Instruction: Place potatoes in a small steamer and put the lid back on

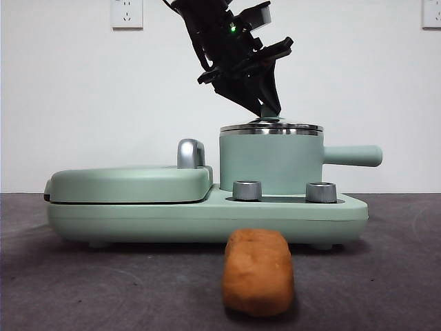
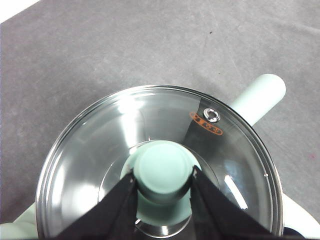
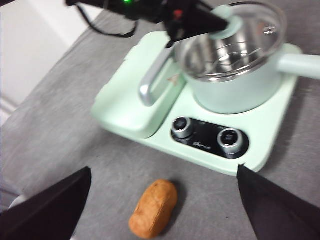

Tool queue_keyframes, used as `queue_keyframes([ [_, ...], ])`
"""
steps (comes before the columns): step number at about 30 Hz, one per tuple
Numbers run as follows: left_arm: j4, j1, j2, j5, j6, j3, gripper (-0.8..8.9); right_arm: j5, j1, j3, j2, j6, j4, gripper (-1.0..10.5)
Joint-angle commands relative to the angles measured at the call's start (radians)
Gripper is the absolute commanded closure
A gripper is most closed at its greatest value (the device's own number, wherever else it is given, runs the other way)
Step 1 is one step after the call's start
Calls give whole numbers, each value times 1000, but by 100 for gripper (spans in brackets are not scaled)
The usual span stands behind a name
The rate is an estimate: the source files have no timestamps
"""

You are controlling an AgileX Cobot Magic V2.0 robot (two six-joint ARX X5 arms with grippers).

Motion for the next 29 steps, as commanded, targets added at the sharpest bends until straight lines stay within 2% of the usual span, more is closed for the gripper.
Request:
queue_keyframes([
  [1,21,4,-51,-4,-18,23,807,19,5,18,24,45,27,480],
  [5,19,44,-126,-3,-23,23,807,15,34,18,100,98,15,480],
  [8,1,91,-177,-4,-22,23,807,22,124,22,188,130,16,481],
  [12,-42,171,-240,-4,-21,23,807,154,327,59,341,187,2,481],
  [18,-61,265,-286,-4,-21,23,807,271,502,79,507,261,2,481],
  [23,-79,341,-301,-4,-21,23,807,287,587,80,633,311,9,481],
  [29,-87,417,-300,-3,-23,23,807,359,642,80,760,328,36,481],
])
